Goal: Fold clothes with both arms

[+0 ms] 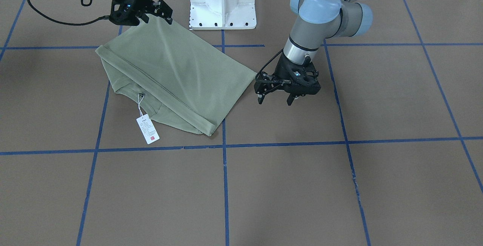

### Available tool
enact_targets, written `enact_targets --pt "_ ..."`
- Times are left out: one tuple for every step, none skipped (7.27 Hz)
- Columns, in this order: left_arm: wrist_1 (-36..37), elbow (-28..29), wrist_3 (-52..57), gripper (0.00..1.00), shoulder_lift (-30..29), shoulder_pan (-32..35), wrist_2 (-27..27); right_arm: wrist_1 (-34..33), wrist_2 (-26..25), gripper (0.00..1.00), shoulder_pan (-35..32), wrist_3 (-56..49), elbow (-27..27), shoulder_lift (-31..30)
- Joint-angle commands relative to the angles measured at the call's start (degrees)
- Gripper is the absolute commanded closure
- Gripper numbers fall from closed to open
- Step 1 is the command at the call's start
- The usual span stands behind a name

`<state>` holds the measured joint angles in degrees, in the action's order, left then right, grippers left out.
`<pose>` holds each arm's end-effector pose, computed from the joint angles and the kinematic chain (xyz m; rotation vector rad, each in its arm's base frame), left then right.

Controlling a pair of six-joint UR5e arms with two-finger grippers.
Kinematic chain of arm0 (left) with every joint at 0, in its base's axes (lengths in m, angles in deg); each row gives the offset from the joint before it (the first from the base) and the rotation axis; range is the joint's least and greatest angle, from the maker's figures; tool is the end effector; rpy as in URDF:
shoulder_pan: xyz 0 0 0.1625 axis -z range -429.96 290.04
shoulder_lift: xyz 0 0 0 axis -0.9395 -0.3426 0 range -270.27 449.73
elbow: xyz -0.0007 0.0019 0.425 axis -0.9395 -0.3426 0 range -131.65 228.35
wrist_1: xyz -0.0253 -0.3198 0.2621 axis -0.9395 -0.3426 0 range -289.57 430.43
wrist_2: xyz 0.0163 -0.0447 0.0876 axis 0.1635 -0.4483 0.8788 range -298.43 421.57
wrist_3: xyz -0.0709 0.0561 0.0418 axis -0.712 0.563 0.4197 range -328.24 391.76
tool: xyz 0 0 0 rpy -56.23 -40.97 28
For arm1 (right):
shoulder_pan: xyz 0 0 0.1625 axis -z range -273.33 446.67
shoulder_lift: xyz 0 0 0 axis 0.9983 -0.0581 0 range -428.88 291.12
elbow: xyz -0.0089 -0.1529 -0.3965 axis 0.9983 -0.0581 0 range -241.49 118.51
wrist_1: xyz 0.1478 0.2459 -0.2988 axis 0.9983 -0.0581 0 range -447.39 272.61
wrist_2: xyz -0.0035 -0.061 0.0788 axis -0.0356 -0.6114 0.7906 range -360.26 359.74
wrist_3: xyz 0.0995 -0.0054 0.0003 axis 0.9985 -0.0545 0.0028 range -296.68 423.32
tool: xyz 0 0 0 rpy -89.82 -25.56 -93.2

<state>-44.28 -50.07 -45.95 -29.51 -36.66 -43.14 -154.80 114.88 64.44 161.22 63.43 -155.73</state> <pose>0.4837 -0.4470 0.2502 0.2068 1.0879 -0.1888 -0.3910 -0.2580 0.3023 -0.2638 -1.0826 0.2383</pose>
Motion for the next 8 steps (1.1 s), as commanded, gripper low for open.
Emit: enact_targets --pt "-9.9 0.2 -8.0 0.00 4.3 -3.9 0.1 0.0 0.6 0.00 -5.8 -0.1 0.9 2.6" --pt "-9.7 -0.1 -11.4 0.00 4.2 -6.0 0.3 -0.1 0.4 0.00 -6.2 -0.1 0.7 4.1" --pt "-9.7 0.1 -13.9 0.01 4.4 -8.5 0.5 -0.1 0.4 0.00 -6.2 -0.1 0.6 4.3" --pt "-8.4 0.3 -14.8 0.03 3.9 -10.1 2.6 -0.1 0.4 0.00 -6.2 0.0 0.4 4.2" --pt "-6.7 0.7 -14.9 0.05 3.6 -11.6 3.5 -0.1 0.4 0.00 -6.2 0.0 0.3 4.1" --pt "-6.5 0.7 -15.0 0.09 3.6 -11.7 3.6 -0.1 0.4 0.00 -6.2 0.0 0.4 4.2" --pt "-6.5 0.7 -15.0 0.14 3.4 -11.7 3.6 -0.1 0.4 0.00 -6.3 0.0 0.4 4.2" --pt "-6.4 0.9 -15.1 0.23 3.0 -11.7 3.5 -0.1 0.4 0.00 -6.3 0.0 0.4 4.2"
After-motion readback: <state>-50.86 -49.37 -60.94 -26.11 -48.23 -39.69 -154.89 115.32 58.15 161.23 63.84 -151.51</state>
